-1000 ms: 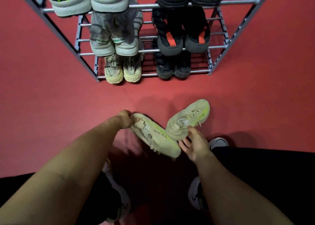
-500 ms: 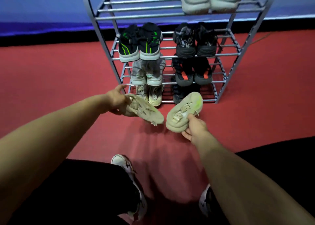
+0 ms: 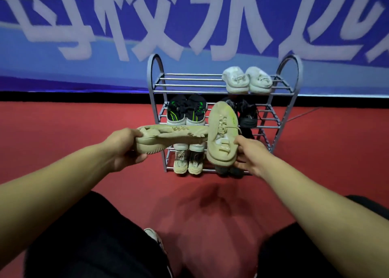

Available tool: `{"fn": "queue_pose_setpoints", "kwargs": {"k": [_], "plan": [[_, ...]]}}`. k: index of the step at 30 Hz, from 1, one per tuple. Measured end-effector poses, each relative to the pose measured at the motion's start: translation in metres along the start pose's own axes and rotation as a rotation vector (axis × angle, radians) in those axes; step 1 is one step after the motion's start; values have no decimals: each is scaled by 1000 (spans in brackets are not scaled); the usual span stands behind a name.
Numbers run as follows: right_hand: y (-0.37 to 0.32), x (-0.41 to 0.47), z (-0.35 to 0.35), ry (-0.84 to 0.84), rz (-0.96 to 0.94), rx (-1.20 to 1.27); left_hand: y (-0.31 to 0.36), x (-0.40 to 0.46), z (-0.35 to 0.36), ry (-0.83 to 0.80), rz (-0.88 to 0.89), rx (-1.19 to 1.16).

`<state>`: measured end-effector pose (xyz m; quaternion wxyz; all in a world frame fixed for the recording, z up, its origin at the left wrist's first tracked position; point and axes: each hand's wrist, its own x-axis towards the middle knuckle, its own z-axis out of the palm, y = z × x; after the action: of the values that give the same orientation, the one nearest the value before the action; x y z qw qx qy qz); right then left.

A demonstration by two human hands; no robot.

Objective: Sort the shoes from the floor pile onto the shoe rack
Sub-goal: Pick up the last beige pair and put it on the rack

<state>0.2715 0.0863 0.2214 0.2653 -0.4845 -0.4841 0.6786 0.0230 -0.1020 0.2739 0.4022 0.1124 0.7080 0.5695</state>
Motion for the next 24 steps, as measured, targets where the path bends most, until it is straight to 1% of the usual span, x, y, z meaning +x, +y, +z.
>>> {"fn": "queue_pose_setpoints", "kwargs": {"k": [3, 6, 11, 15, 19, 24], "plan": [[-32, -1, 2, 2, -87, 25, 13, -9, 1, -46, 22, -101], [-64, 7, 13, 3, -181, 65, 29, -9, 12, -33, 69, -165], [-118, 36, 37, 69, -291, 135, 62, 15, 39, -55, 163, -290], [-154, 75, 61, 111, -352, 27, 93, 63, 69, -94, 259, -338], [-178, 122, 93, 129, -338, -76, 114, 123, 93, -38, 232, -408], [-195, 177, 127, 154, -302, -329, 122, 186, 111, 23, 219, -422]]}}
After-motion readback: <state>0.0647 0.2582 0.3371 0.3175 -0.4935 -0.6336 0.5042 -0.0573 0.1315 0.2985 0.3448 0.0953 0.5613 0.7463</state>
